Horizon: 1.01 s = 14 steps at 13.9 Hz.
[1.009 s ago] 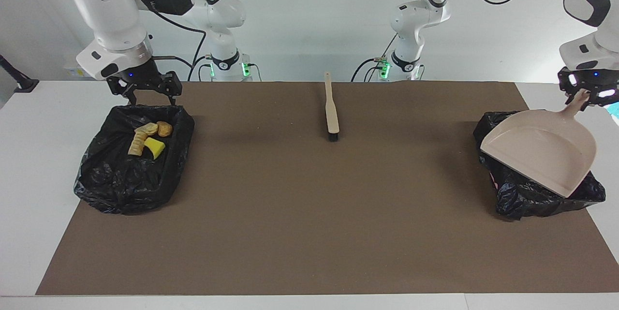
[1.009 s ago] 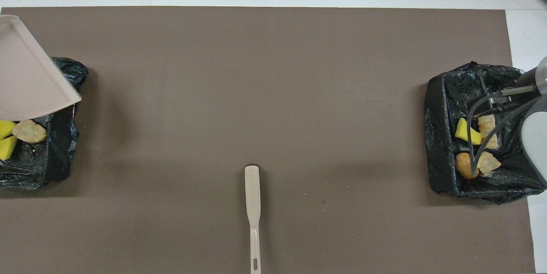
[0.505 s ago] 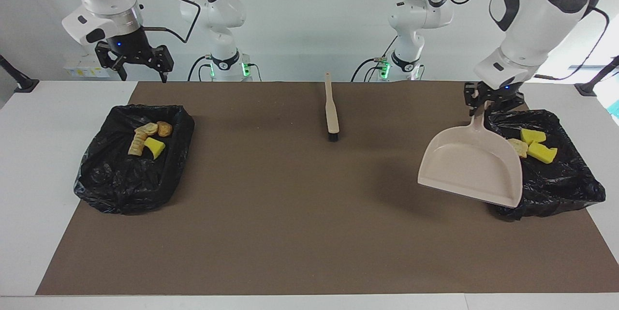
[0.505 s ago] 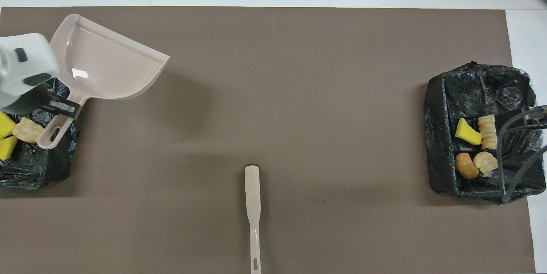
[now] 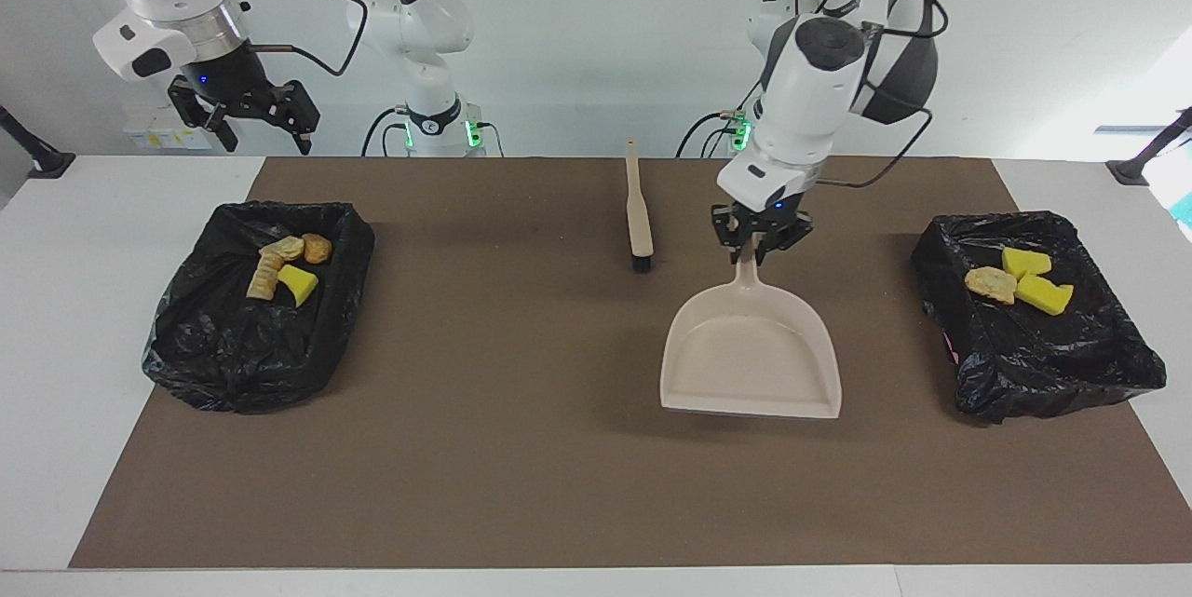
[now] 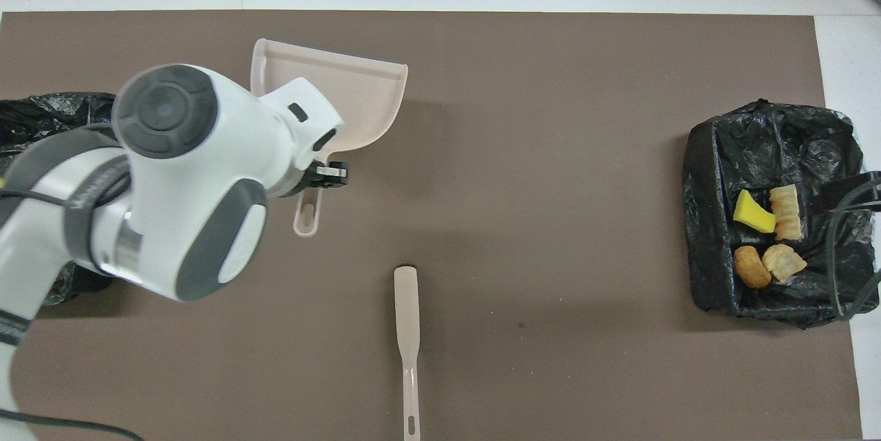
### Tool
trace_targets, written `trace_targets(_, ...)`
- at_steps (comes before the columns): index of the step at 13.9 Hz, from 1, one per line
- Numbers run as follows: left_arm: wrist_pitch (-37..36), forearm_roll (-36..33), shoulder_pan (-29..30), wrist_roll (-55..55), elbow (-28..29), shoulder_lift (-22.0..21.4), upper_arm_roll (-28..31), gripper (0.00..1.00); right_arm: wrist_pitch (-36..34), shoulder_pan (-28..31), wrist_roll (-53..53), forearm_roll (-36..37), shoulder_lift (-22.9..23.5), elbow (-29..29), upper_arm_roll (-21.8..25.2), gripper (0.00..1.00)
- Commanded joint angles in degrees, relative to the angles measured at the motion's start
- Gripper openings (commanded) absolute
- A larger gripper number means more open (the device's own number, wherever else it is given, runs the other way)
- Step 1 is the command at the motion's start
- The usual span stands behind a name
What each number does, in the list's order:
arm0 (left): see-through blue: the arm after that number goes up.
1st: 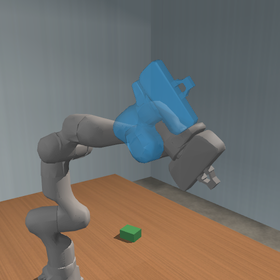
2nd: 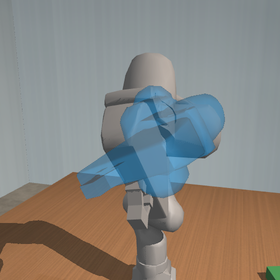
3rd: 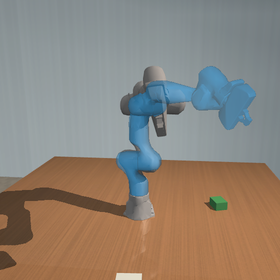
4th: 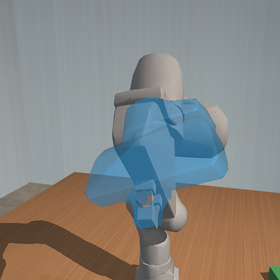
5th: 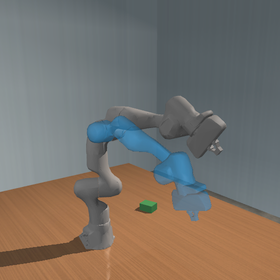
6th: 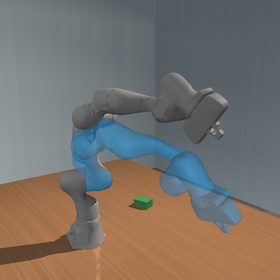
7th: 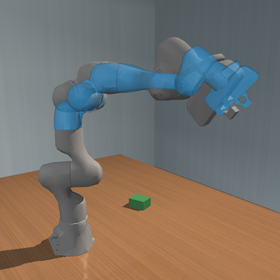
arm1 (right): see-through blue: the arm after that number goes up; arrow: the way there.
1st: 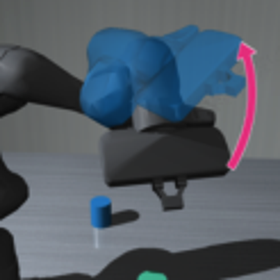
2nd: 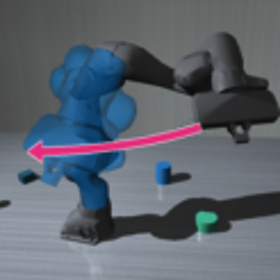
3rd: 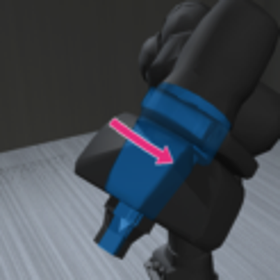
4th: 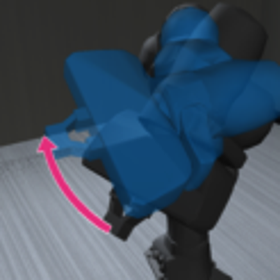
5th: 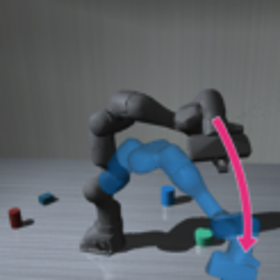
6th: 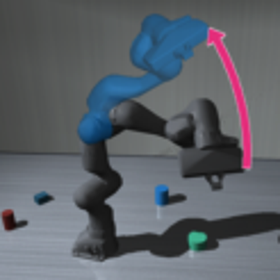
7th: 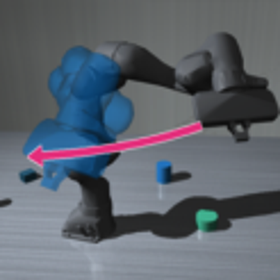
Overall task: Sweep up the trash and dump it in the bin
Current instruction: 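Bring the empty dustpan to the table center with the left gripper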
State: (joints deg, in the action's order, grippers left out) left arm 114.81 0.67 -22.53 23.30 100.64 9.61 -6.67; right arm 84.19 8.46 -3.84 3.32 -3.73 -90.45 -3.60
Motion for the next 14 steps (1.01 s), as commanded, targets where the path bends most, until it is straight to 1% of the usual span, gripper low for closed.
trace_targets(1,6.81,4.06,-4.70,7.44,-0.80,4.80,1.31,0.00,-3.50,0.59,-0.91,-0.68,1.62,4.14,-0.09,1.00)
trace_targets(3,7.71,6.27,-6.90,8.25,-0.63,6.56,1.31,0.00,-3.42,0.59,-0.82,-0.77,1.71,4.40,-0.09,1.00)
trace_targets(6,9.55,6.80,-7.70,8.52,-0.10,7.61,1.31,0.00,-3.33,-1.33,-0.38,-1.04,1.36,4.49,0.70,1.00)
trace_targets(7,10.16,6.71,-7.70,6.86,0.08,8.40,1.31,0.00,-3.07,-2.99,-0.47,-1.12,1.36,4.49,2.44,1.00)
trace_targets(9,11.05,6.80,-7.70,2.81,0.34,8.85,1.31,0.00,-2.89,-7.47,-0.29,-1.73,1.01,4.23,7.62,1.00)
trace_targets(10,11.74,6.80,-7.70,2.37,1.56,8.76,1.31,0.00,-2.72,-7.75,-0.20,-1.74,0.66,3.88,8.34,1.00)
trace_targets(12,12.63,6.80,-7.70,0.87,2.18,8.94,1.31,0.00,-2.63,-7.93,0.06,-1.65,-0.39,2.30,8.09,1.00)
trace_targets(14,14.90,6.80,-8.14,1.65,2.36,10.33,1.31,0.00,-2.54,-7.41,-0.03,-1.74,-0.92,1.33,8.09,1.00)
